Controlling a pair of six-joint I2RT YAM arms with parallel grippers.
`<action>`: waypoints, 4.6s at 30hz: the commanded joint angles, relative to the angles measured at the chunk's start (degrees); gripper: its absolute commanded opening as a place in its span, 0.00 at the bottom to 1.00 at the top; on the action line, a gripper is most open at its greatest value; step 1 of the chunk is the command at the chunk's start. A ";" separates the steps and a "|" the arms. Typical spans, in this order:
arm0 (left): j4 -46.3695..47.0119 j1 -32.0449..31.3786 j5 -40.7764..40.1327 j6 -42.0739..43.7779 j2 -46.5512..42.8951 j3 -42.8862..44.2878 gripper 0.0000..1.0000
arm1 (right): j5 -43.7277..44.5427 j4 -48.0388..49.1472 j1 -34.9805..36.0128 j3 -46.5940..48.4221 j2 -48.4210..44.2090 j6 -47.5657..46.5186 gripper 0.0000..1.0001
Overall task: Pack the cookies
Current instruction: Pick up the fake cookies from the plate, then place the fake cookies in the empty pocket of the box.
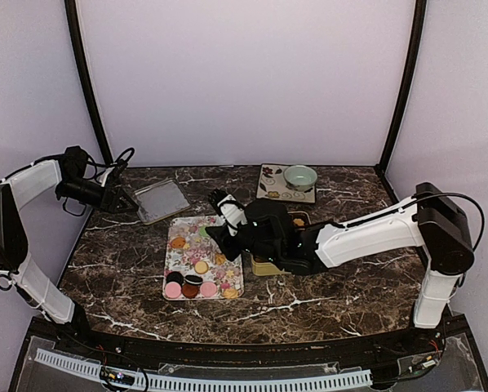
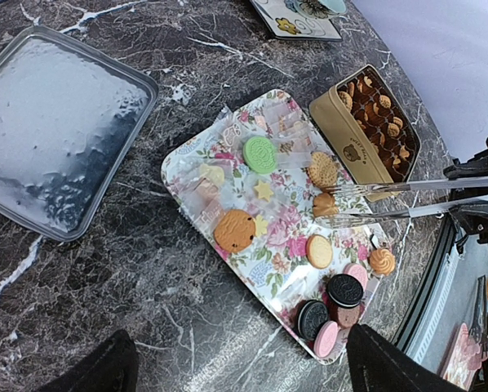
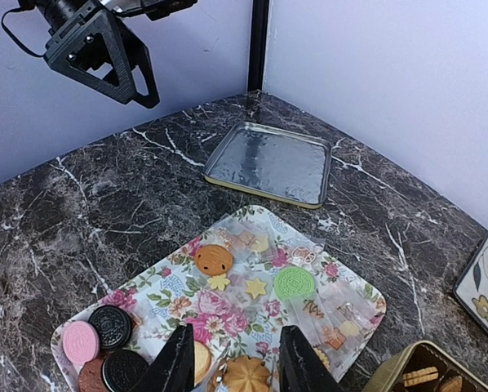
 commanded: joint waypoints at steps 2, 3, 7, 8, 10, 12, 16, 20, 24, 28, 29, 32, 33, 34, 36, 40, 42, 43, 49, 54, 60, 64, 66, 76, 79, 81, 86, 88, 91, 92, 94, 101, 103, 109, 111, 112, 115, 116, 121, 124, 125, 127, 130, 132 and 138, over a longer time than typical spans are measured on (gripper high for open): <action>-1.45 0.40 1.28 0.53 -1.83 0.29 0.91 | 1.35 -2.37 0.44 2.85 -2.17 -1.15 0.29; -1.45 0.40 1.27 0.54 -1.89 0.22 0.91 | 1.48 -2.28 0.43 3.13 -2.63 -1.46 0.29; -1.54 0.35 1.19 0.53 -2.13 0.21 0.91 | 2.00 -2.15 -0.04 4.26 -5.63 -2.38 0.28; -1.65 0.38 1.16 0.53 -2.13 0.15 0.91 | 2.03 -2.03 -0.26 4.28 -6.50 -2.43 0.28; -1.57 0.40 1.14 0.61 -2.08 0.20 0.91 | 2.43 -1.98 -0.64 3.94 -8.58 -2.61 0.28; -1.54 0.39 1.18 0.62 -2.01 0.20 0.91 | 3.26 -2.21 -0.96 2.92 -10.79 -2.90 0.28; -1.42 0.40 1.43 0.57 -1.87 0.26 0.91 | 6.60 -3.87 -1.93 -1.94 -16.34 -3.41 0.28; -1.34 0.40 1.60 0.47 -1.70 0.29 0.91 | 10.46 -6.38 -3.62 -8.03 -22.54 -3.10 0.28; -1.32 0.40 1.64 0.44 -1.86 0.30 0.91 | 14.21 -10.11 -5.38 -14.71 -29.97 -2.13 0.28; -1.24 0.40 1.66 0.46 -1.74 0.12 0.91 | 17.10 -13.97 -6.75 -19.61 -36.32 -0.91 0.28; -1.23 0.39 1.67 0.44 -1.66 0.12 0.91 | 17.62 -15.17 -6.97 -20.59 -37.64 -0.42 0.28; -1.11 0.34 1.75 0.23 -1.44 0.18 0.91 | 18.88 -17.01 -7.43 -22.69 -40.45 0.37 0.29; -1.06 0.38 1.85 0.18 -1.37 0.28 0.91 | 19.18 -17.42 -7.53 -23.03 -41.07 0.64 0.29; -1.04 0.40 1.90 0.13 -1.30 0.33 0.91 | 19.34 -17.68 -7.57 -23.45 -41.53 0.86 0.29; -1.07 0.40 1.93 -0.04 -1.21 0.47 0.91 | 19.63 -18.37 -7.65 -23.89 -42.14 1.19 0.29; -1.01 0.38 1.95 -0.16 -1.14 0.55 0.91 | 19.77 -18.33 -7.74 -24.59 -42.10 1.34 0.29; -1.09 0.36 1.99 -0.18 -1.09 0.58 0.91 | 19.63 -18.27 -7.79 -24.59 -41.68 1.58 0.29; -1.06 0.35 1.95 -0.18 -1.13 0.67 0.91 | 19.54 -18.20 -7.81 -24.58 -41.49 1.69 0.29; -1.11 0.40 1.97 -0.18 -1.06 0.74 0.91 | 19.09 -18.31 -7.82 -24.60 -41.09 2.13 0.37; -1.04 0.40 2.27 0.00 -1.07 0.57 0.91 | 18.75 -18.86 -7.81 -23.95 -41.78 2.22 0.43; -1.02 0.38 2.31 0.09 -1.08 0.22 0.91 | 18.48 -19.47 -7.86 -23.06 -42.25 1.90 0.43; -1.00 0.40 2.22 0.18 -1.24 -0.03 0.91 | 18.03 -19.56 -7.91 -21.71 -41.73 1.38 0.42; -1.01 0.34 2.27 0.17 -1.26 -0.06 0.91 | 18.28 -19.48 -8.05 -20.80 -41.53 0.77 0.41; -0.69 0.40 2.13 0.18 -1.34 -0.53 0.91 | 16.33 -18.02 -10.74 -19.15 -40.29 -0.02 0.33; -0.66 0.40 2.15 0.18 -1.44 -0.74 0.91 | 15.58 -17.10 -11.06 -19.85 -39.38 0.40 0.32; -0.64 0.38 2.05 0.17 -1.43 -0.69 0.91 | 15.12 -17.17 -11.15 -19.80 -39.16 0.91 0.31; -0.57 0.33 1.99 0.18 -1.50 -0.59 0.91 | 14.58 -18.49 -11.15 -20.29 -40.75 1.79 0.30; -0.57 0.40 2.10 0.18 -1.41 -0.59 0.91 | 15.04 -20.07 -11.15 -20.03 -41.53 2.13 0.30; -0.54 0.40 2.12 0.19 -1.30 -0.75 0.91 | 15.72 -21.41 -11.15 -19.59 -43.63 2.06 0.30; -0.48 0.38 2.07 0.18 -1.27 -0.84 0.91 | 15.96 -21.66 -11.15 -19.43 -44.22 2.05 0.30; -0.46 0.40 2.17 0.18 -1.26 -0.76 0.91 | 15.95 -22.54 -11.15 -18.74 -44.72 2.04 0.29; -0.58 0.40 1.97 0.20 -1.43 -0.67 0.91 | 14.44 -24.92 -11.15 -19.08 -44.38 4.30 0.26; -0.49 0.38 1.83 0.19 -1.47 -0.77 0.91 | 14.38 -25.09 -11.15 -19.77 -44.62 4.94 0.26; -0.15 0.40 1.40 0.10 -0.85 -0.82 0.91 | 14.66 -24.38 -11.15 -21.72 -44.18 6.09 0.25; -0.13 0.40 1.18 0.14 -0.67 -0.81 0.91 | 14.90 -23.70 -11.15 -22.04 -43.49 6.12 0.25; -0.15 0.40 1.06 0.17 -0.72 -0.84 0.91 | 14.97 -23.43 -11.15 -22.17 -43.13 6.10 0.25; -0.20 0.40 0.61 0.42 -0.66 -1.07 0.91 | 15.01 -22.64 -11.31 -22.74 -41.94 6.09 0.24; -0.25 0.40 0.62 0.50 -0.65 -1.14 0.91 | 15.02 -22.32 -11.31 -22.79 -41.66 6.09 0.24; -0.15 0.39 0.54 0.53 -0.85 -1.11 0.91 | 14.86 -21.84 -11.40 -21.19 -40.90 4.45 0.24; -0.05 0.40 0.49 0.35 -0.57 -1.08 0.91 | 14.25 -22.32 -11.41 -18.40 -39.85 2.30 0.24; 0.03 0.40 0.24 0.35 -0.53 -1.24 0.91 | 13.46 -22.35 -11.43 -17.09 -39.53 1.70 0.24; 0.41 0.40 -1.19 0.34 -0.35 -1.52 0.91 | 10.52 -22.38 -11.41 -13.99 -38.46 1.18 0.24; 0.06 0.46 -2.74 0.90 -0.20 -1.93 0.92 | 4.54 -24.25 -11.29 -7.66 -35.23 2.91 0.24; 0.19 0.56 -3.14 1.34 -0.41 -2.50 0.93 | 0.24 -26.53 -10.82 -3.10 -31.79 4.62 0.24; 0.69 1.61 -5.00 2.01 -0.79 -3.60 0.95 | -9.90 -40.84 -8.40 16.46 -15.65 12.39 0.24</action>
